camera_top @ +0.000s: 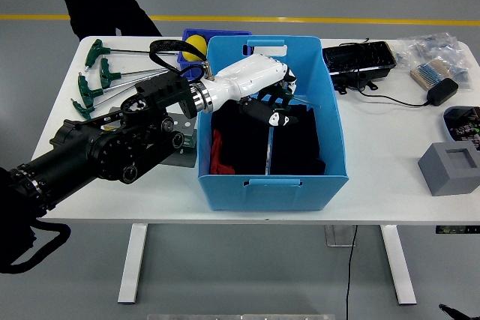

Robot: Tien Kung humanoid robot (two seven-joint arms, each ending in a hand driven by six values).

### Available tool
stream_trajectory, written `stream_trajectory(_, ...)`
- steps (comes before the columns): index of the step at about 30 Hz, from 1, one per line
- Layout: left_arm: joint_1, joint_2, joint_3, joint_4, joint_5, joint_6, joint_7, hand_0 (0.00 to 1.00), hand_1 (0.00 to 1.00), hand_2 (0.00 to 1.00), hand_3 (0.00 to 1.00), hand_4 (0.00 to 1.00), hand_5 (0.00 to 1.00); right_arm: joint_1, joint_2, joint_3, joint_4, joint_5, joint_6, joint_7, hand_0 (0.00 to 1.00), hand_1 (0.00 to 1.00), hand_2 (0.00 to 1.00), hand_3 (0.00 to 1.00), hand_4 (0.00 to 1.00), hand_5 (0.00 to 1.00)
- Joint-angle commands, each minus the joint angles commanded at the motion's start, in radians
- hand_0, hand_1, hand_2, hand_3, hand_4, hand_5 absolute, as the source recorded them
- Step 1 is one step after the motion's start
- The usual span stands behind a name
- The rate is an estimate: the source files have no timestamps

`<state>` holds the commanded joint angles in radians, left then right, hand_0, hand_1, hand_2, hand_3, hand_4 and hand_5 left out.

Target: Lift tool from toolbox,place it in box,lift tool from toolbox,place it in box

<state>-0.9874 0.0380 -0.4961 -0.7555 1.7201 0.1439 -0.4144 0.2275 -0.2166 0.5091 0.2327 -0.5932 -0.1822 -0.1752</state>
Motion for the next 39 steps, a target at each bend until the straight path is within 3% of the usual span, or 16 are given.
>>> stream_trajectory(1, -0.001, -0.003, 0.002, 0.004, -0.001, 0.0, -0.001, 0.345, 0.357, 0.467, 0.49, 0.86, 0.47, 0.0, 0.0, 0.0, 0.0, 0.0, 0.0, 0.0, 0.622, 0.606, 0.676, 0.547, 0.786, 0.659)
stream_trajectory(12, 0.004, -0.004, 0.008, 0.033, 0.014, -0.026, 0.006, 0.391, 0.422, 0.513, 0.511, 0.86, 0.472, -0.004, 0.001, 0.005, 0.0, -0.005, -0.001, -0.001, 0.622, 0.607, 0.677, 0.547, 0.787, 0.659)
stream_trajectory(13, 0.006, -0.002, 0.007, 0.035, 0.02, -0.035, 0.012, 0.522, 0.588, 0.59, 0.552, 0.862, 0.468, -0.005, 0.001, 0.006, 0.0, -0.007, -0.001, -0.001, 0.622, 0.605, 0.677, 0.547, 0.787, 0.659)
stream_trajectory(18, 0.015, 0.01, 0.002, 0.044, 0.045, -0.042, 0.019, 0.522, 0.588, 0.59, 0.552, 0.862, 0.468, -0.008, 0.003, 0.011, -0.001, -0.013, -0.001, -0.002, 0.622, 0.605, 0.677, 0.547, 0.787, 0.659)
stream_trajectory(19, 0.017, 0.014, 0.0, 0.047, 0.05, -0.037, 0.017, 0.687, 0.662, 0.646, 0.57, 0.885, 0.501, -0.009, 0.003, 0.011, -0.001, -0.014, -0.001, -0.002, 0.622, 0.607, 0.677, 0.547, 0.786, 0.659)
stream_trajectory(24, 0.029, 0.039, -0.016, 0.053, 0.064, -0.034, 0.013, 0.687, 0.662, 0.646, 0.57, 0.885, 0.501, -0.013, 0.005, 0.013, -0.001, -0.014, -0.002, -0.002, 0.622, 0.607, 0.677, 0.547, 0.786, 0.659)
stream_trajectory(25, 0.032, 0.043, -0.021, 0.05, 0.065, -0.037, 0.014, 0.892, 0.849, 0.795, 0.66, 0.972, 0.692, -0.014, 0.005, 0.014, -0.001, -0.014, -0.002, -0.003, 0.622, 0.608, 0.676, 0.547, 0.786, 0.659)
stream_trajectory(30, 0.041, 0.059, -0.049, 0.024, 0.067, -0.061, 0.016, 0.892, 0.849, 0.795, 0.66, 0.972, 0.692, -0.019, 0.008, 0.017, -0.002, -0.018, -0.002, -0.003, 0.622, 0.608, 0.676, 0.547, 0.786, 0.659)
stream_trajectory(31, 0.043, 0.062, -0.054, 0.018, 0.067, -0.067, 0.016, 0.951, 0.951, 0.91, 0.731, 0.989, 0.744, -0.019, 0.008, 0.018, -0.002, -0.02, -0.001, -0.004, 0.622, 0.607, 0.676, 0.547, 0.785, 0.66)
stream_trajectory(32, 0.045, 0.065, -0.061, 0.01, 0.066, -0.069, 0.016, 0.951, 0.951, 0.91, 0.731, 0.989, 0.744, -0.02, 0.008, 0.019, -0.002, -0.021, -0.001, -0.004, 0.622, 0.607, 0.676, 0.547, 0.785, 0.66)
stream_trajectory(36, 0.055, 0.074, -0.089, -0.019, 0.057, -0.055, 0.008, 0.951, 0.951, 0.91, 0.731, 0.989, 0.744, -0.022, 0.008, 0.018, -0.002, -0.02, 0.0, -0.003, 0.622, 0.607, 0.676, 0.547, 0.785, 0.66)
stream_trajectory(37, 0.059, 0.076, -0.1, -0.028, 0.054, -0.048, 0.006, 0.995, 0.995, 0.998, 0.817, 0.998, 0.787, -0.022, 0.008, 0.018, -0.002, -0.02, -0.001, -0.003, 0.622, 0.608, 0.676, 0.547, 0.784, 0.658)
stream_trajectory(39, 0.071, 0.081, -0.13, -0.047, 0.046, -0.036, 0.003, 0.995, 0.995, 0.998, 0.817, 0.998, 0.787, -0.022, 0.008, 0.016, -0.002, -0.018, -0.001, -0.002, 0.622, 0.608, 0.676, 0.547, 0.784, 0.658)
